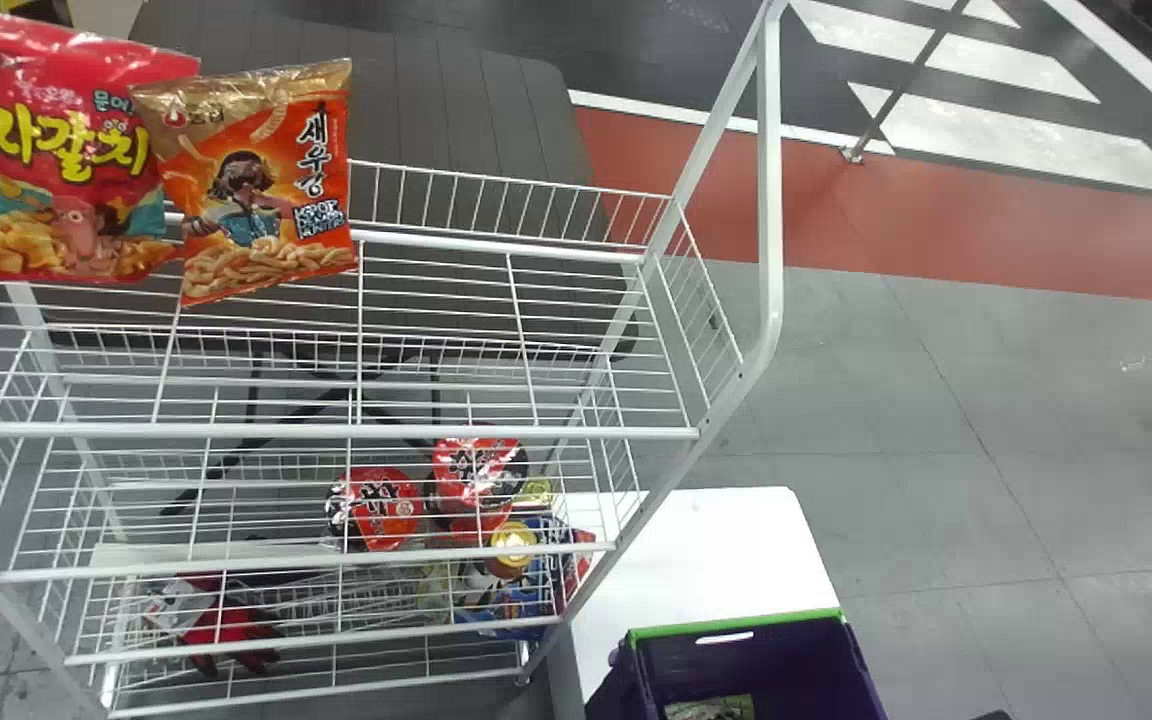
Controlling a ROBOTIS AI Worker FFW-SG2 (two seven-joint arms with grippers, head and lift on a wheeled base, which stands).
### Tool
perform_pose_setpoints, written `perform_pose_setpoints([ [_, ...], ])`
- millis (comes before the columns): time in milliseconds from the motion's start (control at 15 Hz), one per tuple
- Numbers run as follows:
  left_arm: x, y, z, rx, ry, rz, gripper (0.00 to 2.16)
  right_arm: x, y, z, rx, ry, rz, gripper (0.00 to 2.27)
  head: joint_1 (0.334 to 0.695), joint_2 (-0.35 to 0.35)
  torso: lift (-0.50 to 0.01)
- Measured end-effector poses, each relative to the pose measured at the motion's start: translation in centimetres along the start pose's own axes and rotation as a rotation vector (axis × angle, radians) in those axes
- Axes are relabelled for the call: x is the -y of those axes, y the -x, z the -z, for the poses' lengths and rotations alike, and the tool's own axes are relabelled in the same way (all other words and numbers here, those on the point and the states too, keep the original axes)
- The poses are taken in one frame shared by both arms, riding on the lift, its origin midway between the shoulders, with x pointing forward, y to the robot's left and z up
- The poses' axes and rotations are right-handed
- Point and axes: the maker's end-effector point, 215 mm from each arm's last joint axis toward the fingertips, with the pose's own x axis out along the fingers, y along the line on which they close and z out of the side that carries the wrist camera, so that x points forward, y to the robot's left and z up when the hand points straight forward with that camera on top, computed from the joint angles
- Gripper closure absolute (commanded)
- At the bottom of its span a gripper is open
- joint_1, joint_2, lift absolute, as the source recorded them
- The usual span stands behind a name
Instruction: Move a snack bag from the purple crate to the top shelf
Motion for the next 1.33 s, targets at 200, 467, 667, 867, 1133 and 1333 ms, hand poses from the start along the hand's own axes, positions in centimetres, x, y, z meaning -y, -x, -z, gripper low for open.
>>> perform_pose_setpoints([
  [200,0.0,0.0,0.1,-0.001,0.0,0.0,0.0,0.0,0.0,-0.1,0.001,0.003,0.001,1.9,0.695,-0.35,0.009],
  [467,0.1,-0.1,0.2,-0.003,0.0,0.002,0.0,-0.3,0.0,-0.4,0.012,0.023,-0.012,1.9,0.695,-0.35,0.009],
  [667,-0.1,0.2,0.1,-0.003,0.0,-0.007,0.0,-1.5,1.0,-1.6,0.058,0.025,-0.085,1.9,0.695,-0.35,-0.001],
  [867,0.1,0.3,0.2,-0.005,0.003,-0.008,0.0,-3.2,4.4,-3.6,0.176,-0.041,-0.205,1.9,0.695,-0.35,-0.001],
  [1133,0.7,0.3,0.4,-0.008,0.006,-0.002,0.0,-5.3,10.0,-6.8,0.342,-0.165,-0.304,1.9,0.695,-0.35,-0.001],
  [1333,0.7,0.2,0.5,-0.012,0.006,-0.004,0.0,-8.2,12.4,-8.7,0.385,-0.296,-0.376,1.9,0.695,-0.35,-0.001],
])
